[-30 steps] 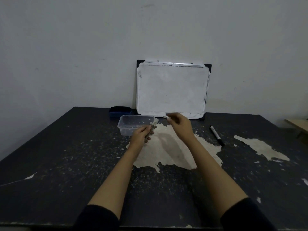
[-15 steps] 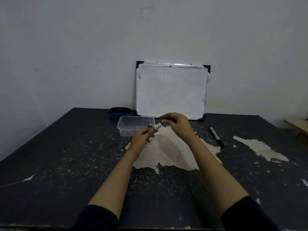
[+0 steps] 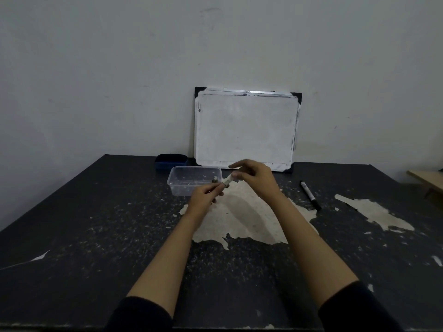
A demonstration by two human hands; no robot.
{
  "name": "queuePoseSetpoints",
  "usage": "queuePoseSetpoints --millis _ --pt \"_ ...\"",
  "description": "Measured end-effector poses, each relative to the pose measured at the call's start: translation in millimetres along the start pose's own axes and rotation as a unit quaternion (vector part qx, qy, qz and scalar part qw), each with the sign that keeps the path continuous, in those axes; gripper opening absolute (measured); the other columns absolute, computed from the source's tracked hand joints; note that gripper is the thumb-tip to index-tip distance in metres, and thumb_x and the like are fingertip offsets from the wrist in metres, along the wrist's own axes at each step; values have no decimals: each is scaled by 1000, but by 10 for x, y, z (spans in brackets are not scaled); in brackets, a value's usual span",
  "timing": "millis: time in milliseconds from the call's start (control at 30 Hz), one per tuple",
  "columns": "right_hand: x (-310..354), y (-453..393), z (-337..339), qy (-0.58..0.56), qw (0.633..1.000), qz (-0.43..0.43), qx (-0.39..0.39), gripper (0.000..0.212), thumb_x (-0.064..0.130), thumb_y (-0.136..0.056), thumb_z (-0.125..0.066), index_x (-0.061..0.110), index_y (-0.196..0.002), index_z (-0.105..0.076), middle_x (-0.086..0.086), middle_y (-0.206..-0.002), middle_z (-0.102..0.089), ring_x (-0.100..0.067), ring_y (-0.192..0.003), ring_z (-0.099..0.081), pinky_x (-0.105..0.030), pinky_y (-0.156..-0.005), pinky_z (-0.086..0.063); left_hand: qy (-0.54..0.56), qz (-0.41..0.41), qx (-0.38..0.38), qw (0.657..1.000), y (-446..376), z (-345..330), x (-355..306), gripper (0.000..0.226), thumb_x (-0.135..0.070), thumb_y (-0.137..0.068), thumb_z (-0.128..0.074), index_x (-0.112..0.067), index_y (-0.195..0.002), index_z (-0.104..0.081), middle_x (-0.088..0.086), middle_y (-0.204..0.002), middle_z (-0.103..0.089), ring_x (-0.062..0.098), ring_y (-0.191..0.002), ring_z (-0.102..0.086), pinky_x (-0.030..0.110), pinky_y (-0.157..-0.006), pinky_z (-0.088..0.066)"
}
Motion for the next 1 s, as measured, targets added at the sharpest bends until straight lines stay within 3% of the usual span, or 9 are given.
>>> queuePoseSetpoints --millis 100,200,333,467,533,633,867,1000 --pt "-27 3 17 6 1000 -14 -14 9 11 -88 -71 10 -96 -75 -4 -89 -77 -14 -86 -73 -17 -74 -55 2 -8 -6 1000 -13 6 -9 27 -29 -91 -63 -14 -112 -73 1 -97 -74 13 -85 -65 17 -64 -47" --pt "-79 -13 -2 39 998 -47 -16 12 16 -88 -72 6 -91 -75 -12 -86 -75 -27 -80 -68 -35 -70 -55 -6 -13 -31 999 -27 16 13 28 -30 -87 -67 -15 -110 -74 4 -96 -75 20 -92 -67 24 -72 -48" --pt "-181 -18 -50 47 992 -117 -17 21 21 -89 -72 0 -88 -73 -13 -77 -68 -19 -66 -54 -25 -56 -44 -81 -44 -76 993 -5 18 -46 26 -28 -88 -67 -13 -108 -75 -5 -88 -73 3 -80 -63 14 -69 -45" --pt "-119 -26 -3 -21 995 -82 -50 16 19 -88 -74 5 -96 -77 -11 -84 -75 -13 -71 -66 -25 -70 -56 -37 -35 -86 995 -7 -17 -100 26 -26 -90 -64 -12 -110 -73 0 -86 -70 5 -74 -59 9 -62 -44" --pt "-64 -15 44 -68 993 -58 -71 19 18 -87 -75 8 -103 -76 -8 -87 -77 -14 -78 -73 -22 -74 -60 5 -8 -78 997 -41 -41 -134 31 -29 -92 -62 -11 -115 -70 0 -84 -69 9 -69 -55 14 -61 -45" --pt "-33 -37 108 -83 991 -32 -98 17 15 -86 -76 5 -99 -78 -8 -92 -79 -19 -87 -75 -28 -80 -61 15 12 -66 998 -94 -60 -170 36 -33 -93 -60 -11 -119 -69 -1 -82 -68 9 -64 -49 17 -58 -43" --pt "-73 -94 56 -37 995 -42 -80 13 14 -87 -74 2 -93 -77 -12 -89 -77 -22 -84 -71 -32 -77 -58 61 37 -85 994 -53 -183 -45 36 -32 -92 -61 -8 -117 -69 3 -82 -68 13 -63 -47 22 -58 -42" --pt "-136 -136 178 -51 994 -47 -82 13 22 -90 -71 9 -89 -72 -5 -95 -77 -22 -90 -73 -34 -81 -60 80 65 -39 994 -63 -325 -144 39 -36 -95 -55 -8 -120 -66 -1 -83 -67 12 -65 -51 18 -56 -45"
Point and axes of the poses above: each hand's wrist, its own y-axis away from the middle knuckle, its own z-axis out of the back of the hand, x = y × z, the point moved 7 cm from there along -y, towards the middle knuckle
